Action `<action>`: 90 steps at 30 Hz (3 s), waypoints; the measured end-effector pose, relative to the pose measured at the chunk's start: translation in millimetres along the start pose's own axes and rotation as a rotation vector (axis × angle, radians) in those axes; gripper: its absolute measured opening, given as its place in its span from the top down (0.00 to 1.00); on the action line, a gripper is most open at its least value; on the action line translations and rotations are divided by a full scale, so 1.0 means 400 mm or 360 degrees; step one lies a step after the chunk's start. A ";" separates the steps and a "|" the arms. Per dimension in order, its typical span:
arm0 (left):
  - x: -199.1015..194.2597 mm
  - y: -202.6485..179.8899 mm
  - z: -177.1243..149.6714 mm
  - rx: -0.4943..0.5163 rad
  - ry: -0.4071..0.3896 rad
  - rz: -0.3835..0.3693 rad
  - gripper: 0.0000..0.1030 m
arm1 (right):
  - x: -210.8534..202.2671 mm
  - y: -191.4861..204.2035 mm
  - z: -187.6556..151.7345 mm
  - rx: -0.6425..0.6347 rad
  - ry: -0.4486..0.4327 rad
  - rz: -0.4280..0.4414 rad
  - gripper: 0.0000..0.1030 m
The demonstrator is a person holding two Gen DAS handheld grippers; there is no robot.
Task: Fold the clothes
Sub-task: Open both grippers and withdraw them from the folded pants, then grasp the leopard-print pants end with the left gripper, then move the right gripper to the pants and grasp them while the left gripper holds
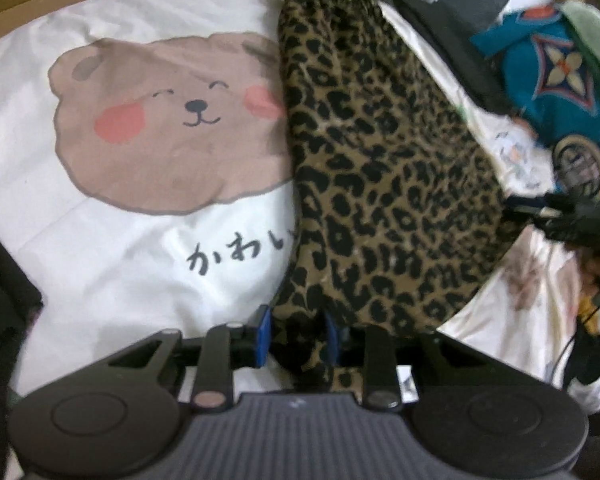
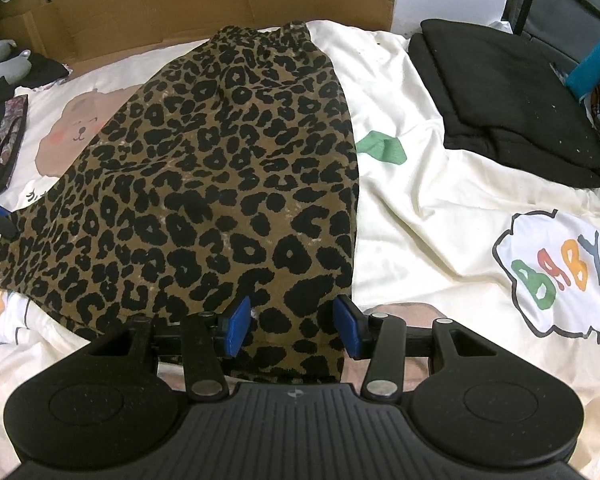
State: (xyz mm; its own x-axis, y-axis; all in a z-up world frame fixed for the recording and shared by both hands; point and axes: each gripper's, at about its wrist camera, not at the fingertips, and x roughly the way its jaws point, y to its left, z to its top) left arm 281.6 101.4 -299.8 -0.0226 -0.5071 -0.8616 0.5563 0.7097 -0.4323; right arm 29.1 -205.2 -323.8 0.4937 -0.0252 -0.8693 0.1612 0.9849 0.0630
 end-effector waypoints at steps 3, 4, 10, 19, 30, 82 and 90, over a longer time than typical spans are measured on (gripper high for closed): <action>0.005 -0.003 -0.004 0.0016 -0.0018 0.0012 0.71 | -0.001 -0.007 -0.002 0.0026 -0.0006 0.0002 0.49; 0.012 -0.005 -0.005 0.0023 -0.0020 0.0030 0.71 | 0.000 -0.009 -0.003 0.0034 -0.0007 0.0003 0.49; 0.037 0.014 -0.026 -0.0042 0.0034 0.0041 0.71 | -0.001 -0.010 -0.007 0.0039 -0.0004 -0.0001 0.49; 0.050 0.007 -0.092 -0.0221 0.0228 -0.0117 0.71 | 0.001 -0.013 -0.012 0.0041 0.0010 -0.0009 0.48; 0.044 -0.002 -0.080 -0.0333 0.0076 -0.0024 0.75 | -0.004 -0.031 -0.003 0.0087 -0.0009 0.0005 0.48; 0.030 -0.070 -0.093 -0.0230 0.0140 0.0192 0.90 | 0.012 -0.213 0.000 0.0738 0.0175 0.0354 0.49; 0.023 -0.066 -0.099 -0.0217 0.0137 0.0207 0.90 | 0.018 -0.235 -0.039 0.0862 0.0219 0.0492 0.49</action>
State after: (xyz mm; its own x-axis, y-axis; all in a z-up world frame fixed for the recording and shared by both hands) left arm 233.8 97.5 -306.9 -0.0322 -0.3672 -0.9296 0.4417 0.8291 -0.3428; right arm 4.2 -295.2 -343.5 0.4782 0.3038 -0.8240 0.4561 0.7159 0.5286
